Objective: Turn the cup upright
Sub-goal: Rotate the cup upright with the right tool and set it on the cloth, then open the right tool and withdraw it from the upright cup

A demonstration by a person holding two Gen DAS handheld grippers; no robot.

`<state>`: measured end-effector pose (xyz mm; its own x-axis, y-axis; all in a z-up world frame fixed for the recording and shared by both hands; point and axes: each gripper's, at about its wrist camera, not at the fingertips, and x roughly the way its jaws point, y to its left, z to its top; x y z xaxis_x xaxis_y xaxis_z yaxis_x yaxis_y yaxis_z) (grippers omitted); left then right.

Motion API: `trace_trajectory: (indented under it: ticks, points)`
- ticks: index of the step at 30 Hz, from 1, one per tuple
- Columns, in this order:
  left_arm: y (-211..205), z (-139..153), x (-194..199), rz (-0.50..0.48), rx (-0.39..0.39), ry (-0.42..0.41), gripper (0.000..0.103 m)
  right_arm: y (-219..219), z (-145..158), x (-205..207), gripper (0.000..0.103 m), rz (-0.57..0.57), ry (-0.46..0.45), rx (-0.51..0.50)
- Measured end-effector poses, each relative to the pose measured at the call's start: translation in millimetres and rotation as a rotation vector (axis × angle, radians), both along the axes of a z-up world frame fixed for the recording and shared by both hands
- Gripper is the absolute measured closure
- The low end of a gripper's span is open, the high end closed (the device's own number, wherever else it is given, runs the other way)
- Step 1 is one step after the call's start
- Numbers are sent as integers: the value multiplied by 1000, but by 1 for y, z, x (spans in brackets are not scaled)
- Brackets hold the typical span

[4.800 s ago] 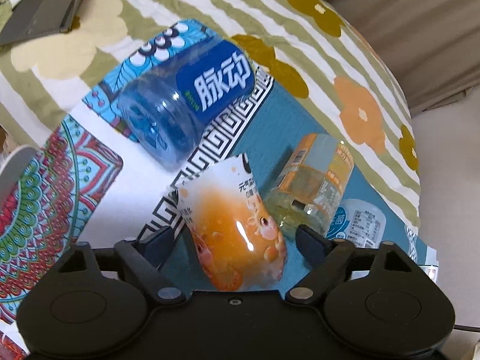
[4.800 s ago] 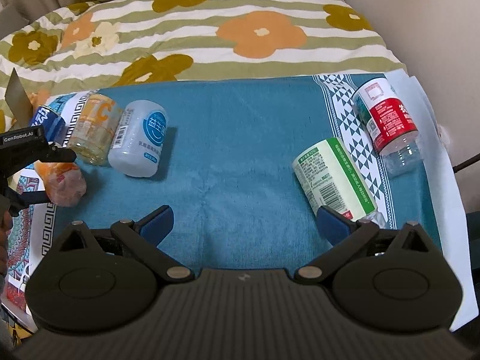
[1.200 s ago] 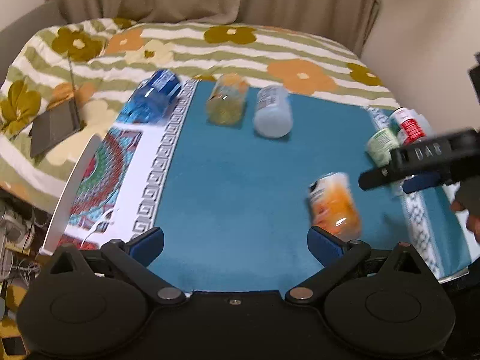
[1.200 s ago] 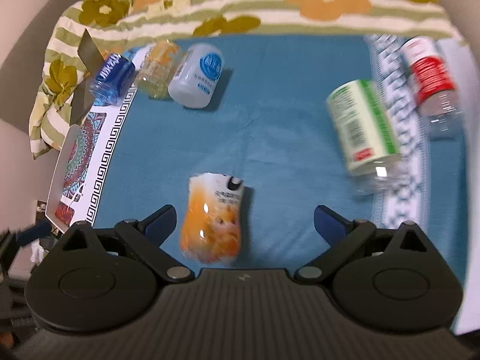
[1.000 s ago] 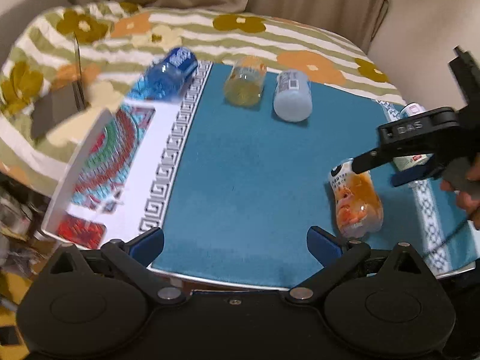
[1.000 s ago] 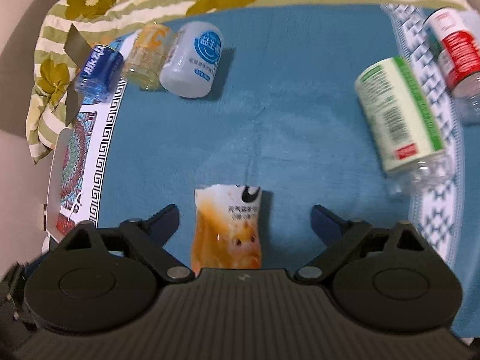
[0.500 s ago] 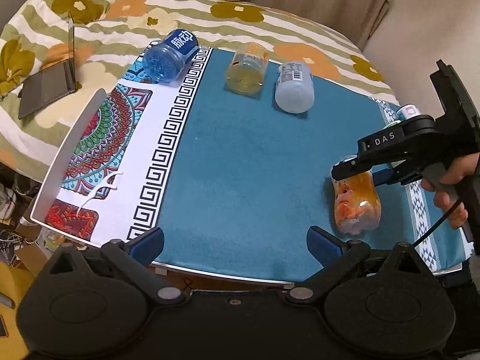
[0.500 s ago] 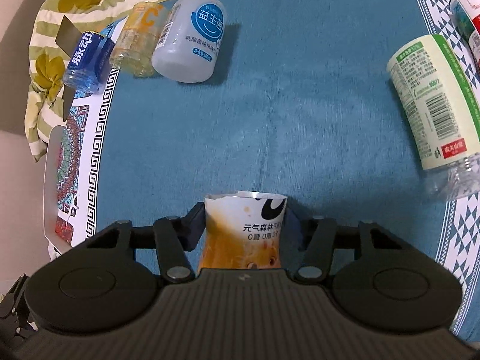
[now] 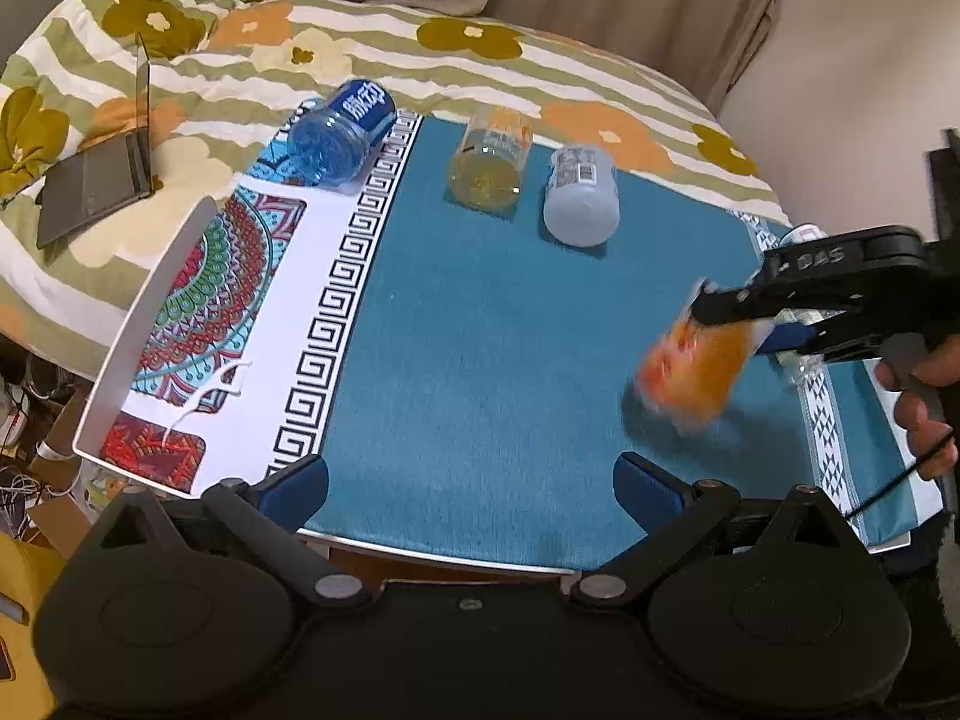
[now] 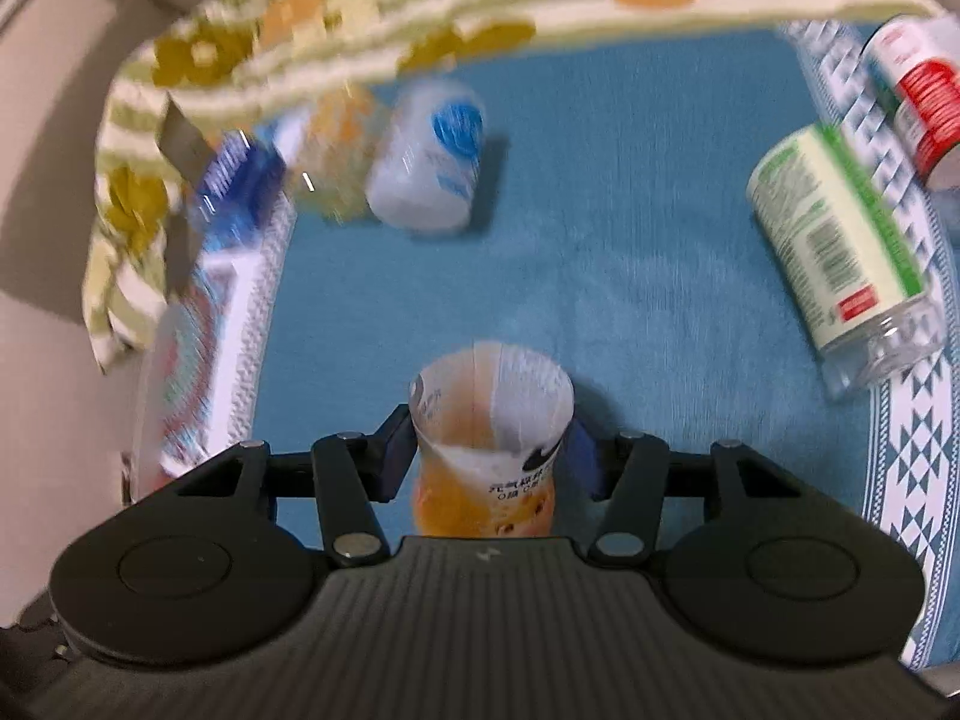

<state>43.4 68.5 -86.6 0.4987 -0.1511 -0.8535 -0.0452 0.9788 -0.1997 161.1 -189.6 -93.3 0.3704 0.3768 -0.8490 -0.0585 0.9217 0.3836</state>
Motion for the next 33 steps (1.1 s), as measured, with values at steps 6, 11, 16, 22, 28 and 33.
trace_trajectory:
  ticks: [6,11,16,22,28,33]
  points:
    - [3,-4,1,-6,13,2,1,19,8,-35,35,-107,-347,-142]
    - [6,-15,-2,-34,42,16,1,37,-18,-44,35,-109,-413,-225]
    - [11,-21,-5,-43,50,14,1,48,-30,-52,35,-101,-445,-284]
    - [14,-24,-6,-44,41,6,1,58,-33,-63,33,-78,-489,-334]
    - [14,-22,-7,-47,47,-6,1,60,-35,-63,24,-78,-496,-362]
    - [13,-19,-9,-45,53,-13,1,60,-36,-63,2,-84,-494,-369]
